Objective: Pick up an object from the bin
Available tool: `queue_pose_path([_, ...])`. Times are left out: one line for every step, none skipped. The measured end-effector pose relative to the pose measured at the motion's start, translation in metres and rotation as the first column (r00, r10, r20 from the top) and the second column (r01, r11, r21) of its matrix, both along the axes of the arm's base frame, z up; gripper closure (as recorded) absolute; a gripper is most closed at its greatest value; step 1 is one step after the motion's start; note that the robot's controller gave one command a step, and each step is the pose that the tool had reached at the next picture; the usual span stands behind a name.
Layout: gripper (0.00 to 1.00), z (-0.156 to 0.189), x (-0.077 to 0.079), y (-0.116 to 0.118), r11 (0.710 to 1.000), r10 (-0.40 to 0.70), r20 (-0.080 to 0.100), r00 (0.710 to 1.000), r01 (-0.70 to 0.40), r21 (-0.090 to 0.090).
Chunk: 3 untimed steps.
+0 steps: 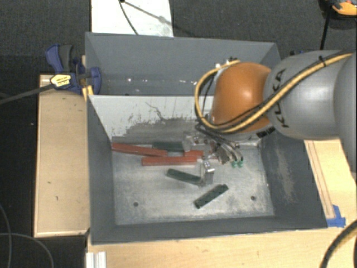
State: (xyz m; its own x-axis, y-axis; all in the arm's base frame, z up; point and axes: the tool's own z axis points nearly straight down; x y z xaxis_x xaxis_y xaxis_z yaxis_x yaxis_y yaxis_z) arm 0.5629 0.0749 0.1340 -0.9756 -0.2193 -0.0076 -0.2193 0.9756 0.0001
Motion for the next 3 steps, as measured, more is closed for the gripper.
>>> queue_pose_path([0.00,-0.050,0.011,0.006,1.000,0.006,-0.003,1.000,-0.006,-0.001])
queue_pose_path([1.00,-0.062,-0.015,0.042,0.942,0.336,-0.007,0.942,-0.336,0.000])
queue_pose_path([1.00,-0.062,-0.015,0.042,0.942,0.336,-0.007,0.942,-0.336,0.000])
